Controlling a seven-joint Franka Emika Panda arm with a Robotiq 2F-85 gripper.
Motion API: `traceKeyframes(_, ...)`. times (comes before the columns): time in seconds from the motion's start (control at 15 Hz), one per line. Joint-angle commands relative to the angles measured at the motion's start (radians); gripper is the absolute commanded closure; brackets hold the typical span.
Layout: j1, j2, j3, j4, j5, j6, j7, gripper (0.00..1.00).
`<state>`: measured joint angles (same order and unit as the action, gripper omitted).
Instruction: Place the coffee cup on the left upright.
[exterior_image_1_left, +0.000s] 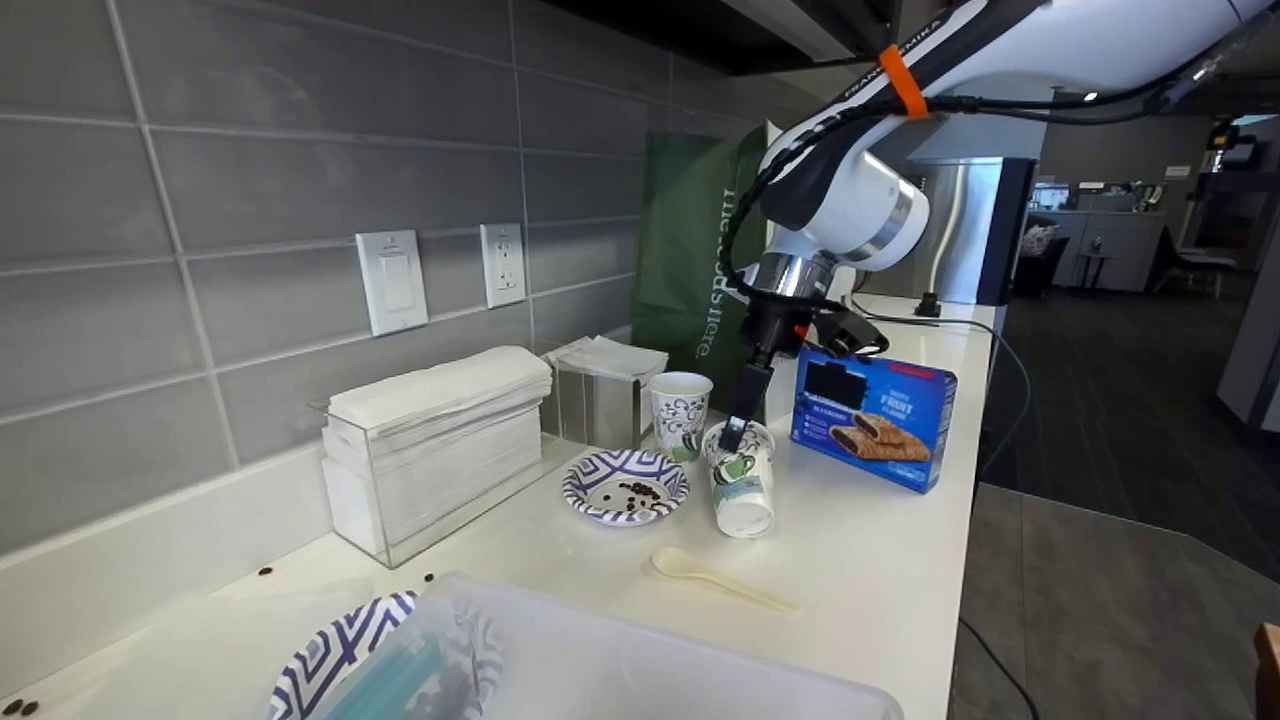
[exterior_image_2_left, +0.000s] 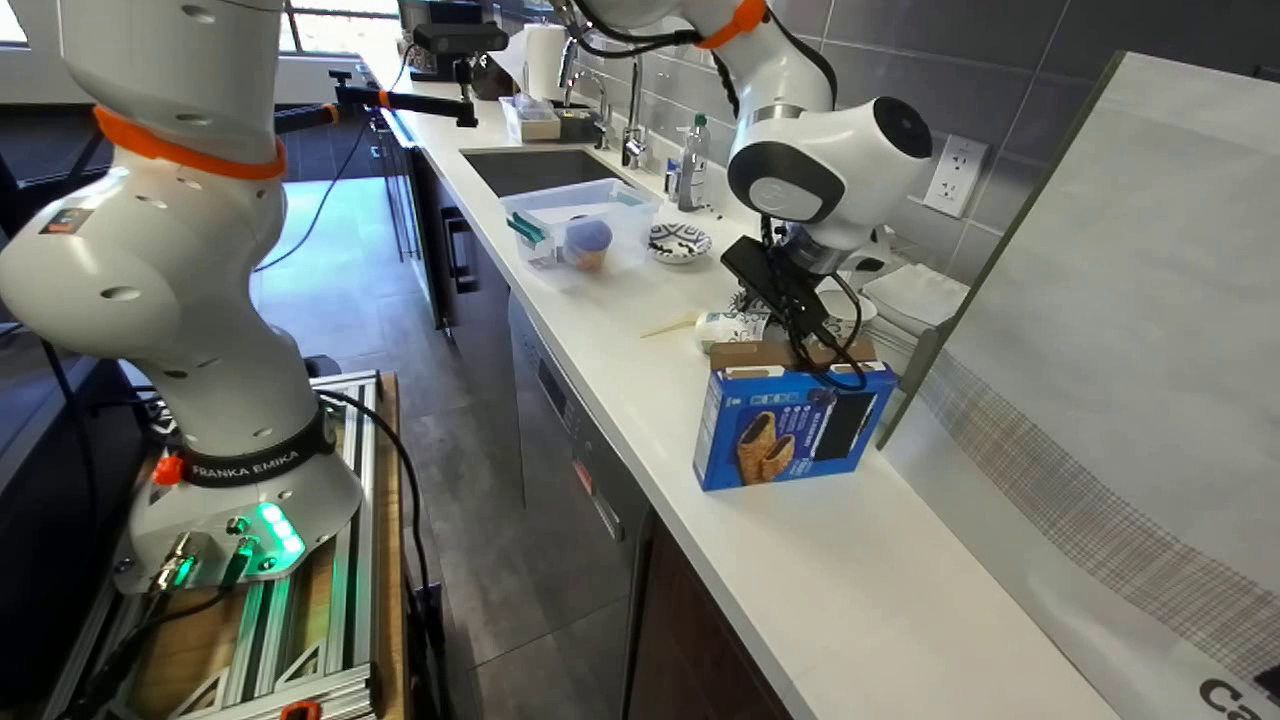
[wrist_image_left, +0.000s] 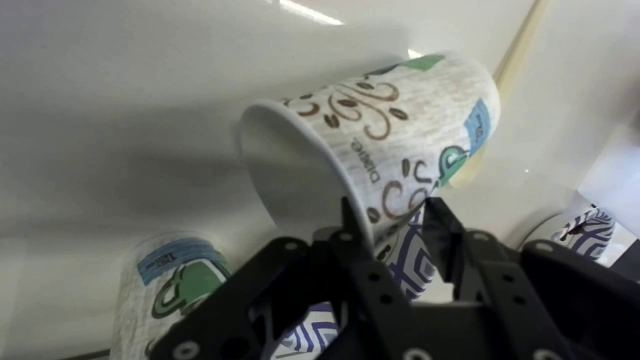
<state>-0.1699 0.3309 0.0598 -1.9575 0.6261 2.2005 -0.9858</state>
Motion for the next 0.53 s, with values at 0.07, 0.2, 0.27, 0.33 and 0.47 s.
traceKeyframes(0.07,0.006,-0.036,-0.01,0.008,-0.014,-0.065,0.03,0.98)
traceKeyframes(0.2,0.022,-0.073,-0.019,-0.007,-0.053,-0.062,0.066,1.0)
traceKeyframes(0.27,0.037,-0.1,-0.025,-0.023,-0.089,-0.046,0.112,1.0)
traceKeyframes(0.33,0.049,-0.121,-0.03,-0.034,-0.129,-0.035,0.158,0.98)
traceKeyframes(0.47,0.075,-0.174,-0.032,-0.067,-0.212,0.007,0.259,0.98)
